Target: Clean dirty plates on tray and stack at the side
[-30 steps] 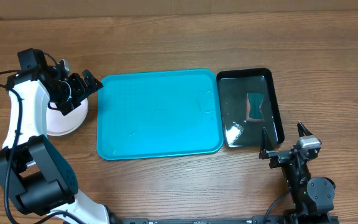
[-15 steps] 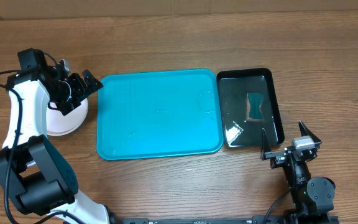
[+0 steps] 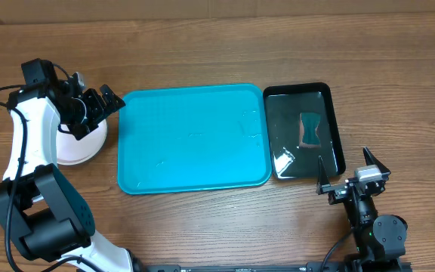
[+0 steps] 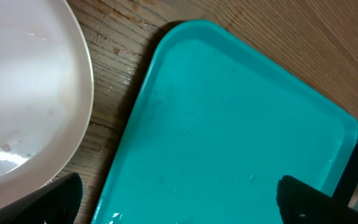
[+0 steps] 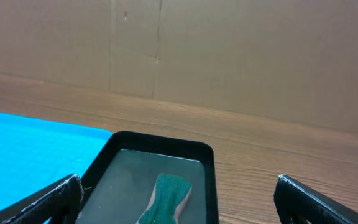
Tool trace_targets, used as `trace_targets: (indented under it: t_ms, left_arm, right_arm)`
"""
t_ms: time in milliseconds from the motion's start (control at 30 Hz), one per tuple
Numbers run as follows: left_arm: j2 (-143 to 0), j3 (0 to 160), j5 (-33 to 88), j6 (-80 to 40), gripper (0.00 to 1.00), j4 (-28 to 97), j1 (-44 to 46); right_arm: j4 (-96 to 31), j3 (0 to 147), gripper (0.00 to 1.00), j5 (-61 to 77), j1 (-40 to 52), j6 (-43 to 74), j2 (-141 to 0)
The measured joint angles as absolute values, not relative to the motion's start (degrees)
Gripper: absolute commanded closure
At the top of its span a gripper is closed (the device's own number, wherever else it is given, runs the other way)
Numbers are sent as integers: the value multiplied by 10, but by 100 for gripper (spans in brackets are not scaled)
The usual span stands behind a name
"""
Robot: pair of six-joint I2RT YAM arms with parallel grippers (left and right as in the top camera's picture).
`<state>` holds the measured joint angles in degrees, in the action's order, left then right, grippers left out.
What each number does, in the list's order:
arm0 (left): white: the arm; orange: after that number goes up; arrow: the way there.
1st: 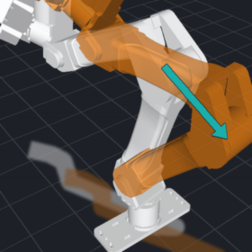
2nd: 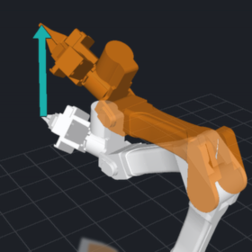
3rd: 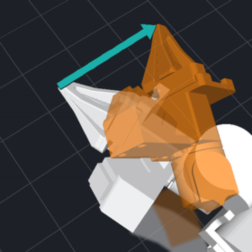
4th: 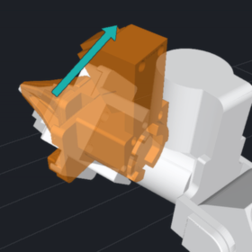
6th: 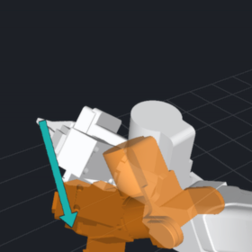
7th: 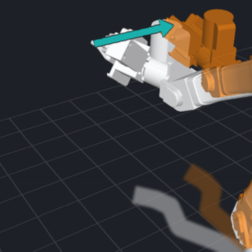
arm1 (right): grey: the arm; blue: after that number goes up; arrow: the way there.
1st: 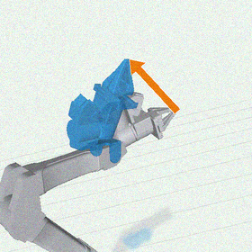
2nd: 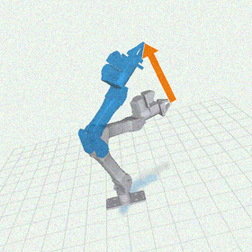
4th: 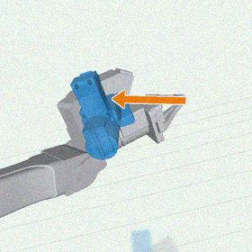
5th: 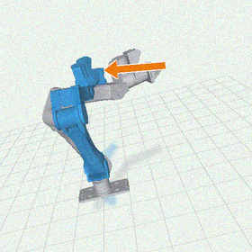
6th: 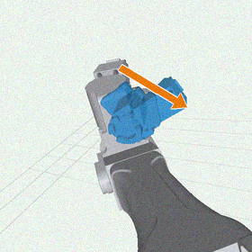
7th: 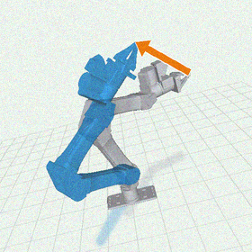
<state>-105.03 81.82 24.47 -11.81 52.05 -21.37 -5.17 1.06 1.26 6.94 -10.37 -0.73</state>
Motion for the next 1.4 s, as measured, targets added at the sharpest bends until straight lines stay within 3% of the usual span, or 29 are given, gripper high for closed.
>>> trace_targets:
  t_ms: [833, 1400]
  left_arm:
    - [-1036, 816, 201, -118, 0, 521, -195]
    - [-663, 810, 108, -118, 0, 521, 22]
  right_arm:
    - [-52, 11, 0, 13, 69, -103, -7]
    - [-51, 11, 0, 13, 69, -103, -7]
